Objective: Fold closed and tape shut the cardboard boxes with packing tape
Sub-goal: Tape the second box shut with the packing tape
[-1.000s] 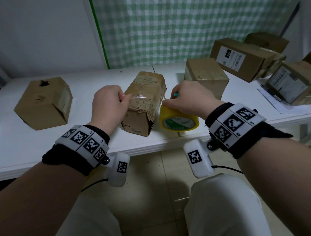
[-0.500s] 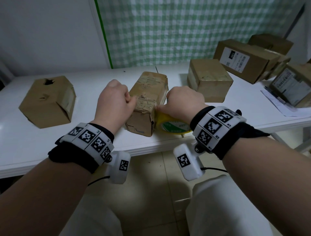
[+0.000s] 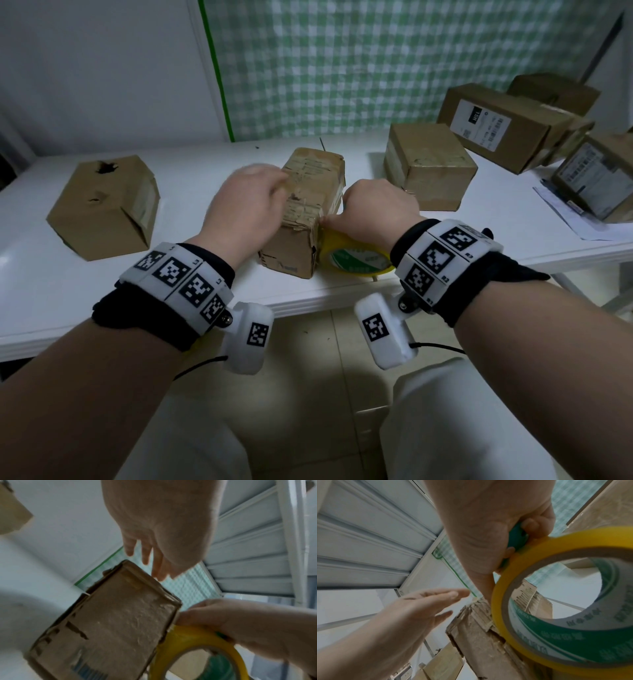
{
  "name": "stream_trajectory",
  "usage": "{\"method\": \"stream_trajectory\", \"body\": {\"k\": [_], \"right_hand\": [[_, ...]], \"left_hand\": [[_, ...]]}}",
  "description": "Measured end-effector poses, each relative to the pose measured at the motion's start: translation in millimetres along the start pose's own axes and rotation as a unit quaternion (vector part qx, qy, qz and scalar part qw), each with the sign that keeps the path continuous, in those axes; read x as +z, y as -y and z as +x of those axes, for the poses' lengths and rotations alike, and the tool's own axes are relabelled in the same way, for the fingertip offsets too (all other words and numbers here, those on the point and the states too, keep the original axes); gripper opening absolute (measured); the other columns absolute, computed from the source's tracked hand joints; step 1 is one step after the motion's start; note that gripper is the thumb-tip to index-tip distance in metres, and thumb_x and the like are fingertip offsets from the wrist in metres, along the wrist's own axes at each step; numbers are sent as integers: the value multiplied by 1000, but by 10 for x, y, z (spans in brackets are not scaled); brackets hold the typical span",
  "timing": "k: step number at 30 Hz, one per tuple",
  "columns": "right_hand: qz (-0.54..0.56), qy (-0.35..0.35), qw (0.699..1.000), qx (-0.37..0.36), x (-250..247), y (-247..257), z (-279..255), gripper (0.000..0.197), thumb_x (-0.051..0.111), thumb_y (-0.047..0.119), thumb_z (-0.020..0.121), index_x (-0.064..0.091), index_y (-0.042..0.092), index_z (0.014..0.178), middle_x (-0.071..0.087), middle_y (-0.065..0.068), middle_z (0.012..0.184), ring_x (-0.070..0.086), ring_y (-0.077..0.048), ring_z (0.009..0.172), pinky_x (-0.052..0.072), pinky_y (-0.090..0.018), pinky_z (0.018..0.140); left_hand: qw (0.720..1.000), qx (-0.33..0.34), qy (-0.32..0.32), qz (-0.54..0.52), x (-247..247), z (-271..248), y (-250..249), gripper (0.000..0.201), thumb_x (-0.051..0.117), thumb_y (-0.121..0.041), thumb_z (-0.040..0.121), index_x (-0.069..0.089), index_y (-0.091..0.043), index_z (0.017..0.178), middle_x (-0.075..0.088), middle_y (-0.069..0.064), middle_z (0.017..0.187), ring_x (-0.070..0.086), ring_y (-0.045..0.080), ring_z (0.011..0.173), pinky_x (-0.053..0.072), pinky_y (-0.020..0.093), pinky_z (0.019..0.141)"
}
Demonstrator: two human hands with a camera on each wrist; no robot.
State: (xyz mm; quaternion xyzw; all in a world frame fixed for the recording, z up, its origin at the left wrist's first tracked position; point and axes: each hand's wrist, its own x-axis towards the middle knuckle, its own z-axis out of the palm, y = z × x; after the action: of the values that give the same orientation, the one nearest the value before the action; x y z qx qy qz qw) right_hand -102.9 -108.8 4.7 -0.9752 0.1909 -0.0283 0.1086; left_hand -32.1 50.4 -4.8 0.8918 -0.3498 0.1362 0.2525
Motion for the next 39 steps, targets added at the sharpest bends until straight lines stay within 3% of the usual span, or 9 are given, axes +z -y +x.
{"method": "stream_trajectory", "body": {"k": [2, 4, 7, 16, 19, 22, 28, 34, 39], "right_hand": [[4, -1, 1000, 2, -1, -4, 5, 41, 52, 62, 83, 50, 21, 83, 49, 0, 84, 48, -21, 78, 34, -29, 64], [0, 0, 1000, 8, 7, -3, 22, 40, 52, 61, 82, 51, 20, 83, 51, -1, 85, 49, -22, 78, 32, -27, 59], [-10, 0, 1000, 14, 30, -6, 51, 46, 54, 65, 79, 54, 19, 86, 52, -1, 86, 50, -21, 78, 25, -23, 48], [6, 3, 1000, 27, 38, -31, 47, 43, 53, 63, 80, 48, 20, 73, 45, 4, 69, 48, -18, 66, 25, -24, 48], [14, 4, 999, 30, 25, -30, 47, 42, 53, 61, 81, 46, 21, 67, 48, 3, 71, 48, -18, 66, 26, -24, 48], [21, 11, 999, 25, 18, -46, 39, 44, 48, 61, 84, 43, 22, 65, 47, 3, 70, 45, -15, 61, 26, -24, 48], [94, 19, 995, 9, -3, -141, 21, 38, 55, 58, 83, 57, 21, 73, 52, 5, 70, 50, -9, 62, 33, -23, 47], [244, 132, 960, -40, -141, -215, -119, 23, 67, 36, 85, 63, 18, 99, 61, -1, 100, 55, -16, 90, 42, -23, 66], [272, 221, 935, -46, -101, -168, -284, 19, 64, 33, 88, 62, 16, 94, 63, 1, 77, 57, -10, 62, 31, -17, 41]], "left_hand": [[989, 79, 122, 33, 57, -69, -99, 44, 36, -35, 99, 45, -19, 139, 41, -2, 148, 29, 20, 140, 14, 42, 114], [968, 88, 210, 107, 123, -135, -108, 57, 32, -44, 99, 20, -24, 150, 16, -6, 157, 10, 14, 146, -1, 43, 116], [960, 78, 215, 160, 131, -158, -77, 67, 31, -50, 97, 5, -23, 152, 4, -5, 159, 2, 12, 146, -1, 42, 118], [965, -20, 198, 172, 162, -66, -87, 91, 38, -69, 84, 16, -8, 147, 11, 10, 158, 2, 24, 146, 21, 42, 115], [961, -81, 207, 167, 146, -53, -122, 105, 29, -81, 74, 12, -9, 149, 7, 8, 158, 3, 23, 146, 26, 46, 111], [960, -127, 191, 159, 152, -3, -125, 113, 16, -88, 67, 17, -8, 147, 17, 10, 154, 16, 27, 142, 35, 50, 103], [963, -120, 219, 102, 180, 25, -127, 89, 37, -73, 82, 5, -27, 151, 1, 8, 158, 24, 39, 136, 31, 44, 107], [969, -78, 231, 45, 35, 56, -19, 100, 44, -65, 63, 19, -25, 151, 12, 7, 158, 21, 25, 142, 24, 31, 112], [968, -77, 237, -24, -121, -5, 55, 101, 55, -58, 56, 29, -25, 148, 23, 4, 149, 26, 18, 136, 22, 18, 101]]}}
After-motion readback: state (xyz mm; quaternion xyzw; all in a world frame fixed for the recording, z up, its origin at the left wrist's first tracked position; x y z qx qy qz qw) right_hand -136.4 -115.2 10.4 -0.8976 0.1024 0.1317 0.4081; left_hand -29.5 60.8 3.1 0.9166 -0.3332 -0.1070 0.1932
